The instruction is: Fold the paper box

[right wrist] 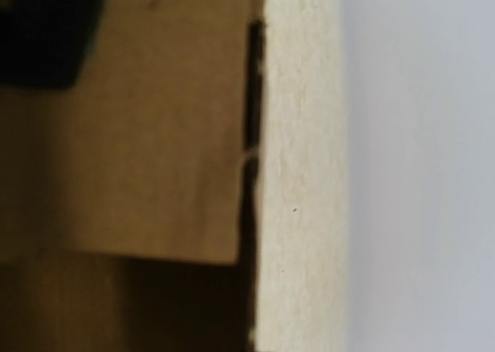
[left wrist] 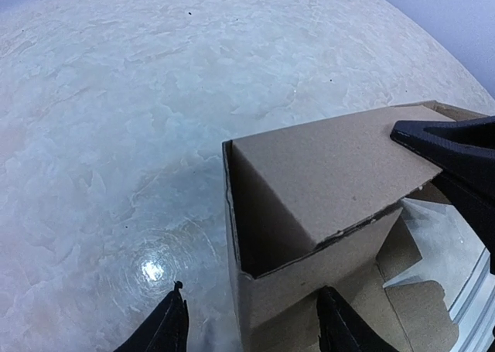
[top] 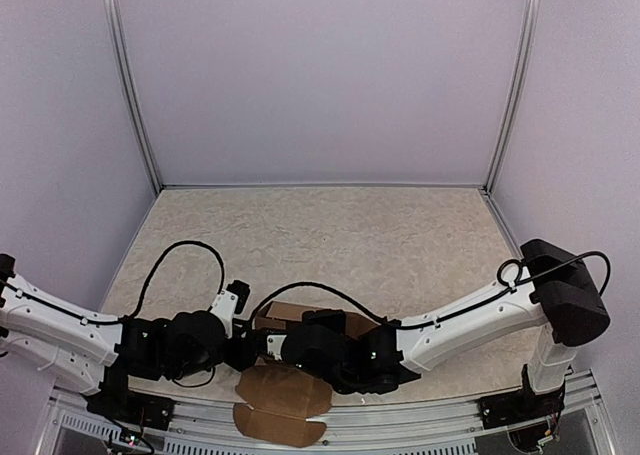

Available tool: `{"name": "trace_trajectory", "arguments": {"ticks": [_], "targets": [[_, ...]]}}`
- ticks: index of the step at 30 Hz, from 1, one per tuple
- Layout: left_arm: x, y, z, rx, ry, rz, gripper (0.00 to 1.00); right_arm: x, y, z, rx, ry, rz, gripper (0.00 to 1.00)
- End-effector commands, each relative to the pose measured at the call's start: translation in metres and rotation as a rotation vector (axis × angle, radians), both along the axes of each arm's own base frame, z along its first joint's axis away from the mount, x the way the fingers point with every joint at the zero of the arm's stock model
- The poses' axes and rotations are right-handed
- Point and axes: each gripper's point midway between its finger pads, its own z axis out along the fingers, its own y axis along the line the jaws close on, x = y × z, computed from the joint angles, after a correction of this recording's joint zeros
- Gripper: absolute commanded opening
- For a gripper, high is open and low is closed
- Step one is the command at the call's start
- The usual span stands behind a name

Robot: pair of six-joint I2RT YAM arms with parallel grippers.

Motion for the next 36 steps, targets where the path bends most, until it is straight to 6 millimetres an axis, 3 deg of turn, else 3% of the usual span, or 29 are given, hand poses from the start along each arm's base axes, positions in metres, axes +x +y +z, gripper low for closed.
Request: {"name": "trace_trajectory", "arguments": {"ticks": [1,13,21,36], "targets": [[-0.002,-0.017,0.015,-0.039,-0.017,-0.044,0.56,-0.004,0.017,0.019,0.099,0.091,0.012,0.0],[-0.005,-0.028,0.02,-0.081,-0.004,-0.068,0.59,-0.003,0.026,0.011,0.143,0.19,-0.054,0.0],[-0.008,-0.041,0.03,-0.129,-0.01,-0.112,0.54,-0.009,0.034,0.012,0.208,0.264,-0.041,0.0],[-0.01,-0.052,0.045,-0.165,-0.039,-0.161,0.28,-0.007,0.026,0.017,0.262,0.307,-0.056,0.0]]}}
